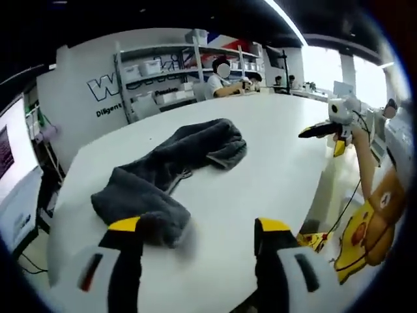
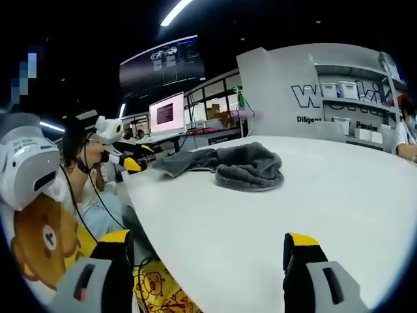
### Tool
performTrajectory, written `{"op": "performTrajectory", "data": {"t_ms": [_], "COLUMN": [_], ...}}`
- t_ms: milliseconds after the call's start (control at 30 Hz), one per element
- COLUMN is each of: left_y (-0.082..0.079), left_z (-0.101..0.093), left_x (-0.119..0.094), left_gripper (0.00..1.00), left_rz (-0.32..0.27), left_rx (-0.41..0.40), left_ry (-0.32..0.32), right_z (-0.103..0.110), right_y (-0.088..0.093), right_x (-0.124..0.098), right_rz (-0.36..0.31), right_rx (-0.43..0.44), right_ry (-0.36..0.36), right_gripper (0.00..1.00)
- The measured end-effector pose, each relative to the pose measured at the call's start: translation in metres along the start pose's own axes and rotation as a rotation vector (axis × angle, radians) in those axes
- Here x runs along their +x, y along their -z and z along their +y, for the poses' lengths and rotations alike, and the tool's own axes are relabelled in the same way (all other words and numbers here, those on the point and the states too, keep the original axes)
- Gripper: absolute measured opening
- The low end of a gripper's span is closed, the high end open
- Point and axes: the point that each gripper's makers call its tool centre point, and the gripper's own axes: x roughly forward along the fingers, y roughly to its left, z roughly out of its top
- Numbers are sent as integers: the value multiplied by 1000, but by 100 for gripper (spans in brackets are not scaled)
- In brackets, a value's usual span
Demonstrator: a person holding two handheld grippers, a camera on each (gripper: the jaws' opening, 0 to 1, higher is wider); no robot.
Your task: Fold the towel on the table until its edges align and the towel forms a compact rectangular stack.
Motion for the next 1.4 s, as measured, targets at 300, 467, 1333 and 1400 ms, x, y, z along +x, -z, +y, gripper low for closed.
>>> {"op": "performTrajectory", "data": {"t_ms": [300, 467, 1333, 1400], "left_y": [12, 13, 17, 18], "left_z": [-11, -12, -8, -7], "left_x": [12, 11, 8, 7], "left_gripper": [91, 97, 99, 99], "left_rz": [-60, -68, -85, -84], "left_rx": [-135, -160, -176, -176], "left_ry": [-62, -83, -79, -84], "right_z": [5, 4, 0, 4], "right_y": [-11, -13, -40, -48], "right_x": [13, 21, 49, 54], "right_rz": [37, 51, 126, 132], "right_rx": [-66, -84, -176, -205], "right_ry": [-64, -85, -119, -150], "right_gripper": [100, 100, 100, 99]}}
